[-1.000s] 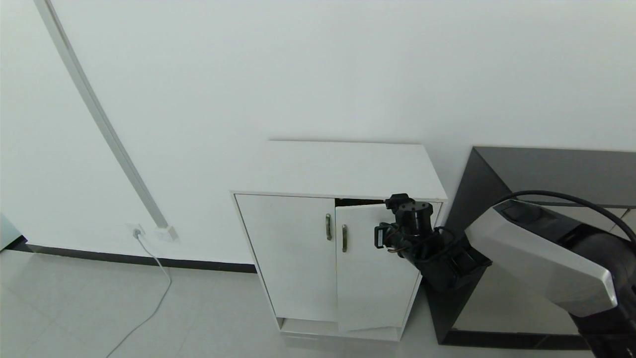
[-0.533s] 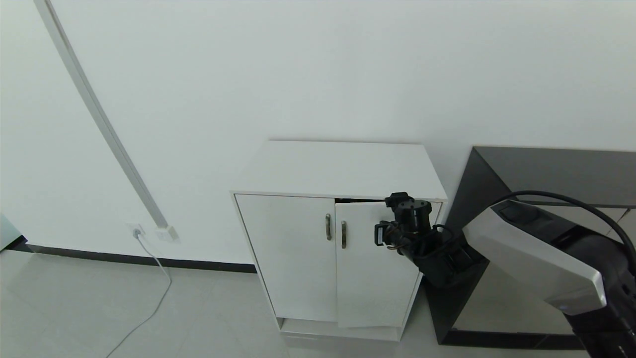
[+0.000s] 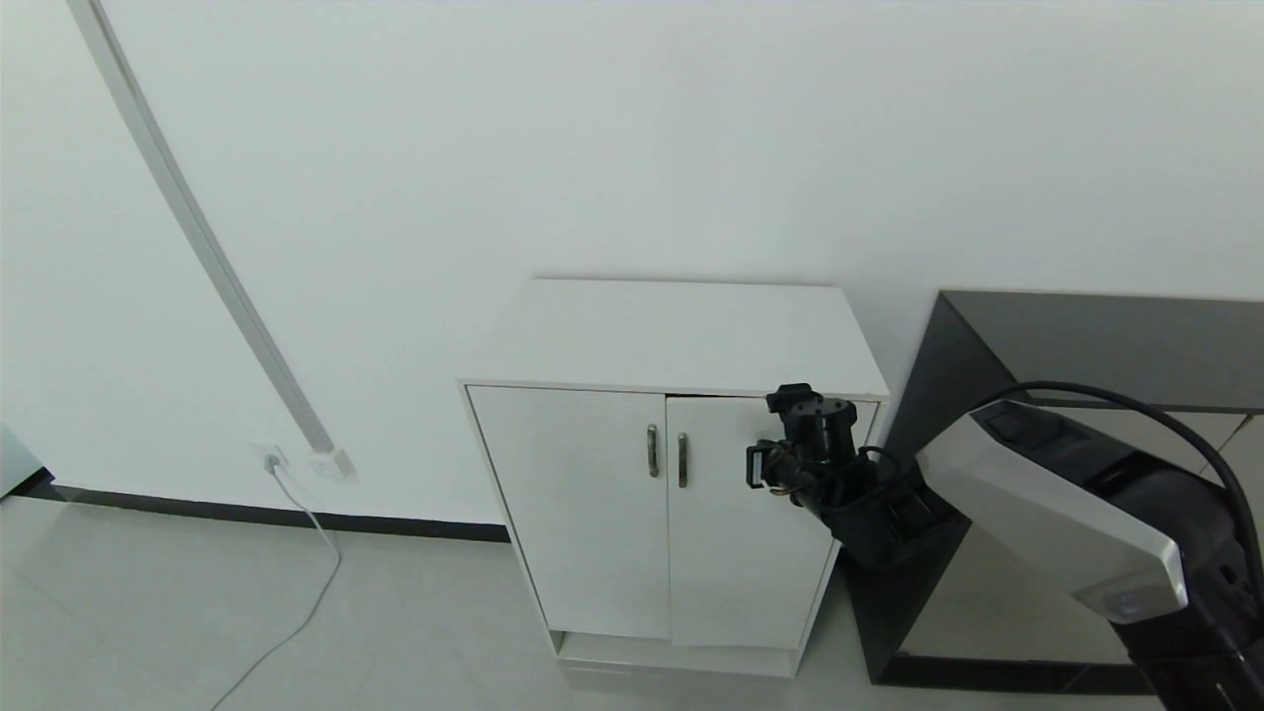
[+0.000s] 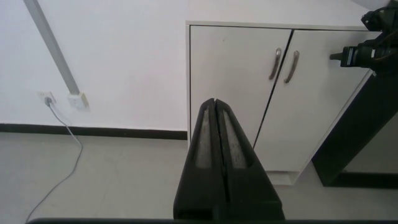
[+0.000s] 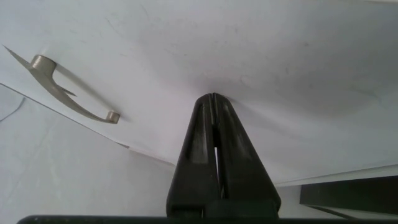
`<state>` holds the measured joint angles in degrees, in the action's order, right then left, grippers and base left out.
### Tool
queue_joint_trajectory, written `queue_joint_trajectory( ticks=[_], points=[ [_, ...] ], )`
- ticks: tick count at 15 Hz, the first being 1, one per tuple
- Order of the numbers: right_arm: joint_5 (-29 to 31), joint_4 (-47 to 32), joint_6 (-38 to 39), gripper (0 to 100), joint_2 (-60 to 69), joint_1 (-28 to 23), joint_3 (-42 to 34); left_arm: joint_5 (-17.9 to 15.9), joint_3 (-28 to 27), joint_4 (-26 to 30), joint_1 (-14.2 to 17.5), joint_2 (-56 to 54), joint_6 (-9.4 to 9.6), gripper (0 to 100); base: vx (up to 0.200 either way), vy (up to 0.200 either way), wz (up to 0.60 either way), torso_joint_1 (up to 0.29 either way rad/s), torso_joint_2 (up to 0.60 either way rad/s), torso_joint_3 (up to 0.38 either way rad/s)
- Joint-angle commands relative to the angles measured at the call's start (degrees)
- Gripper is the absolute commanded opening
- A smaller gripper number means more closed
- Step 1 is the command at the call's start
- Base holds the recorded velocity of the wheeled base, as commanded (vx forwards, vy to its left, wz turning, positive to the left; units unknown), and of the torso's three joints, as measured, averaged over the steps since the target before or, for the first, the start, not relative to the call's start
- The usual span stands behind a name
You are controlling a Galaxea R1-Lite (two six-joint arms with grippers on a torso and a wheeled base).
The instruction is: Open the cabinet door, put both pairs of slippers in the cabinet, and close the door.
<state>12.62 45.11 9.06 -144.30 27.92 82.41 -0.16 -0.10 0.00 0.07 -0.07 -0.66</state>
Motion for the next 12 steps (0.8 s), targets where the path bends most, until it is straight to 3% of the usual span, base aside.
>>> queue_joint_trajectory(
  ticks=[1,12],
  points=[
    [0.0,0.0,0.0,0,-0.3,0.0,0.3,0.0,0.0,0.0,0.0,0.1,-0.04,0,0.0,0.0,0.0,0.0,0.0,0.0],
    [0.0,-0.9,0.0,0,-1.0,-0.1,2.1,0.0,0.0,0.0,0.0,0.1,-0.04,0,0.0,0.0,0.0,0.0,0.0,0.0]
  ],
)
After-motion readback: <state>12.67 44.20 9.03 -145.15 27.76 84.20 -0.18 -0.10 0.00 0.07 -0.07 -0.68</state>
